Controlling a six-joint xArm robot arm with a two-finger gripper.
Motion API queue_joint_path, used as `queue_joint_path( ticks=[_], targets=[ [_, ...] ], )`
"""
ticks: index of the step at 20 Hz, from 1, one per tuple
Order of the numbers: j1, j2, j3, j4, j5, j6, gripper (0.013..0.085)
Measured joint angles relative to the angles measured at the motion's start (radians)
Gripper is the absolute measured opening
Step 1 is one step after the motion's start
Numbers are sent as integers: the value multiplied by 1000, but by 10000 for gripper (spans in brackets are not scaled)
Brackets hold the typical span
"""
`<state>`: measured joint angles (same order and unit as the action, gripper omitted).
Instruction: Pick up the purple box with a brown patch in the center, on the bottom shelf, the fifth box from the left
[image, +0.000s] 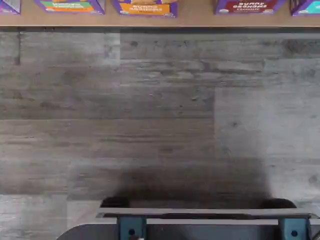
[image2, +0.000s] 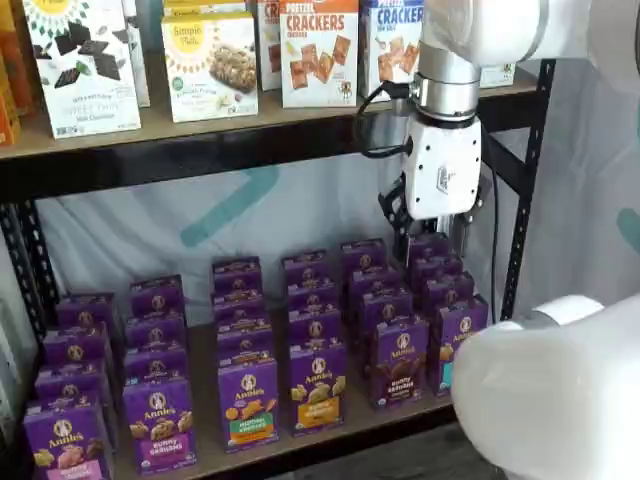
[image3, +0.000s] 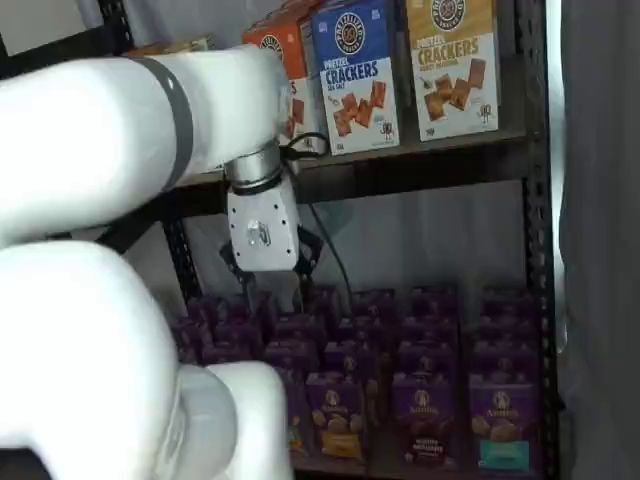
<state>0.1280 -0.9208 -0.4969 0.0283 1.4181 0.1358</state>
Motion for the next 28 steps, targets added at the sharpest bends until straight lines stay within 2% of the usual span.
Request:
queue_joint_path(
  ticks=[4, 12, 28],
  targets=[
    [17, -48, 40, -32, -69, 22, 850],
    [37, 2, 29, -86, -58, 54, 850],
    [-5, 82, 113, -67, -242, 16, 850]
  ],
)
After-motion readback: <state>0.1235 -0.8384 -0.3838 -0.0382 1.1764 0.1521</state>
